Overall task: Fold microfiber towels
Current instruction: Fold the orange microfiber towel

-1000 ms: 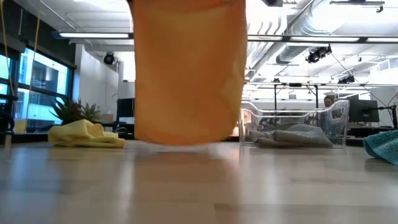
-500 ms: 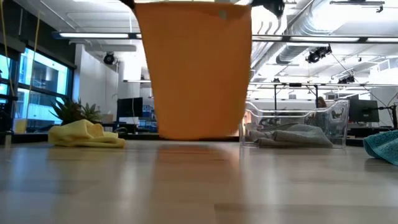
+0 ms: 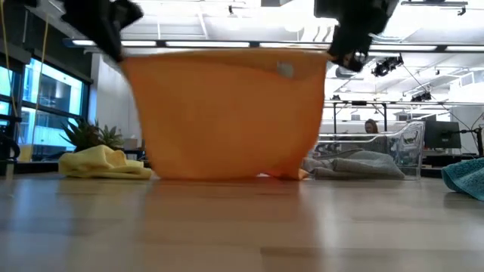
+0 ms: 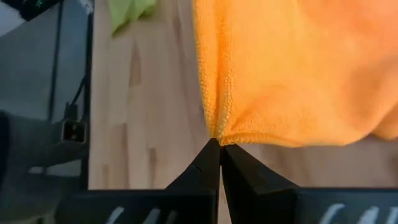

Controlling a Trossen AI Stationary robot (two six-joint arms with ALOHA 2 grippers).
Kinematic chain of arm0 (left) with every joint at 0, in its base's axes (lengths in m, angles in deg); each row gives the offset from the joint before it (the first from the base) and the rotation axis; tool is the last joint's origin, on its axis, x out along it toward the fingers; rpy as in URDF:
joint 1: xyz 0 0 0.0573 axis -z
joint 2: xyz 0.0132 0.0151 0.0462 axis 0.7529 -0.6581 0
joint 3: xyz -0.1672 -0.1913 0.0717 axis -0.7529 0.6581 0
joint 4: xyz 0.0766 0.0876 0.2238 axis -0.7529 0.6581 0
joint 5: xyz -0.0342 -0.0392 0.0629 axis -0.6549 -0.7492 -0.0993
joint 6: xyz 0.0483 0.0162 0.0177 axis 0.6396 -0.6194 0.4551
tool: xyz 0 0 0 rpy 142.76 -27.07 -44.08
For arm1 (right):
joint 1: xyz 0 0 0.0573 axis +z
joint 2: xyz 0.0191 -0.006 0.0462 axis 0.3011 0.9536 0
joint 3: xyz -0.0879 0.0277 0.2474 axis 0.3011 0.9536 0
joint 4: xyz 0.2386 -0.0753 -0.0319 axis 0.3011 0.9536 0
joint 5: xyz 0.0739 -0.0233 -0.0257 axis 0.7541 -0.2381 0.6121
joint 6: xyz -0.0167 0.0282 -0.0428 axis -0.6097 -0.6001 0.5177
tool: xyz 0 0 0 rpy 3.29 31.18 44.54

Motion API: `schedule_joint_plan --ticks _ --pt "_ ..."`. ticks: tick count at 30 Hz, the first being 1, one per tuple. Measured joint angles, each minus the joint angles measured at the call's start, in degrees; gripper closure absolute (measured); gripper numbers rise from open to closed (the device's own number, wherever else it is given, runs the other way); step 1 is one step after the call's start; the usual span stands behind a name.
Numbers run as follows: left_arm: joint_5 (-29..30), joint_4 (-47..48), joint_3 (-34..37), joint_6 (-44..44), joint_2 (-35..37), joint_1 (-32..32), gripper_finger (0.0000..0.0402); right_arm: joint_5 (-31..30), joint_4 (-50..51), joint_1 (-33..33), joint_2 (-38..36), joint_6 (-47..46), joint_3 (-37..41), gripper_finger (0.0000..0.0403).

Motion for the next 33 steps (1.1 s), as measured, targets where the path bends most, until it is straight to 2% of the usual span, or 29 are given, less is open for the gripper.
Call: schedule_joint_plan --ticks 4,8,12,19,25,29,33 --pt "-3.03 -10.58 7.44 -9.52 -1.23 5.09 0.0401 1.13 -6.66 2.15 0.0 -5.33 6.28 0.0403" --pt "-6.02 -19.53 11.79 -16.02 -4.25 8.47 0.0401 2.27 -14.36 4.51 0.0 -11.13 12.66 0.0403" --pt "-10.42 -26.09 12.93 -19.21 -9.34 10.61 0.0401 3.15 -21.46 6.93 0.02 -16.77 17.82 0.0403" --pt "-22.42 -36.75 12.9 -19.78 -19.38 13.0 0.0401 2.81 -30.76 11.62 0.02 -24.87 23.38 0.0403" --pt "-31.07 -39.21 13.16 -20.26 -23.64 13.82 0.0401 2.53 -31.21 14.9 2.15 -29.8 24.06 0.0402" --pt "-31.8 -39.19 13.09 -20.27 -23.98 13.56 0.0401 2.81 -32.23 16.64 6.24 -31.66 23.92 0.0402" --pt "-31.93 -40.09 12.85 -20.27 -23.95 13.66 0.0401 0.68 -34.19 16.48 6.8 -31.56 22.96 0.0402"
